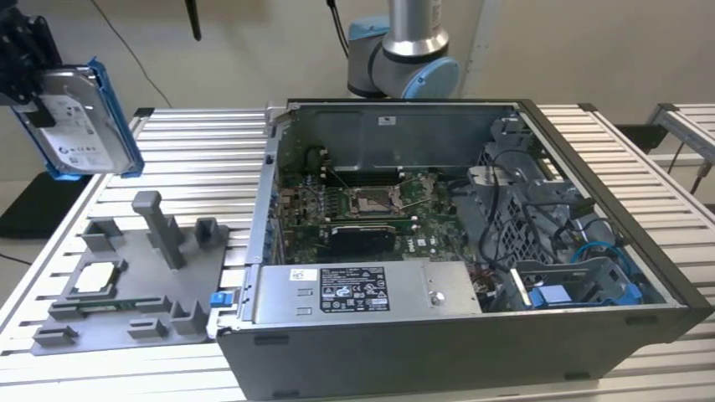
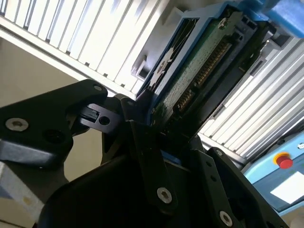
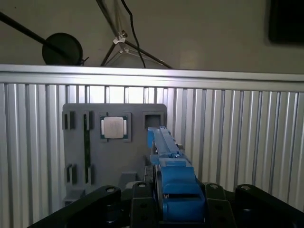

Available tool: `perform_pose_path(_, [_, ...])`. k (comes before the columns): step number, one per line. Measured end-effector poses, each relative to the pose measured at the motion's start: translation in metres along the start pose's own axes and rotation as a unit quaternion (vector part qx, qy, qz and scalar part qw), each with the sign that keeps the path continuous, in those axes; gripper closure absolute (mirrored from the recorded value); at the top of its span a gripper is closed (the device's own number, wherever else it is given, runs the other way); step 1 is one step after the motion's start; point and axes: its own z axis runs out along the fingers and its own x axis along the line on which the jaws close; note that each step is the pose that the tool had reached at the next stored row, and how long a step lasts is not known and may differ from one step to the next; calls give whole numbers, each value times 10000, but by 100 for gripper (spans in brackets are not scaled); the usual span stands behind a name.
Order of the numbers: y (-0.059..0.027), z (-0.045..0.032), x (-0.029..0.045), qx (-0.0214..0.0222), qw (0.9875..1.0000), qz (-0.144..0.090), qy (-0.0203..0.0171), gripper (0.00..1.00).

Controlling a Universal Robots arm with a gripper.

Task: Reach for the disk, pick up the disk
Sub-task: 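Pick up the disk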

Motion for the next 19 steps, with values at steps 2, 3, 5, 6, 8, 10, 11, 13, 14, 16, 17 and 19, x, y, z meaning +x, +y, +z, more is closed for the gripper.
perform_pose_path(2, [-1, -50, -3, 6, 10000, 0, -12, 100])
perform_pose_path(3, [-1, -83, -4, 8, 10000, -2, -13, 100])
perform_pose_path(5, [-2, -158, -8, 12, 10000, -8, -14, 100])
perform_pose_path(6, [-3, -192, -9, 13, 10000, -10, -14, 100])
perform_pose_path(8, [-4, -275, -13, 13, 10000, -12, -13, 100])
perform_pose_path(10, [-4, -311, -15, 14, 10000, -12, -14, 100])
perform_pose_path(11, [-4, -326, -16, 14, 10000, -12, -14, 100])
perform_pose_path(13, [-5, -352, -17, 13, 10000, -12, -14, 100])
perform_pose_path(14, [-5, -366, -18, 13, 10000, -12, -14, 100])
perform_pose_path(16, [-5, -399, -19, 13, 10000, -12, -13, 100])
perform_pose_path(17, [-6, -444, -21, 13, 10000, -13, -14, 100])
perform_pose_path(19, [-7, -507, -25, 13, 10000, -13, -14, 100])
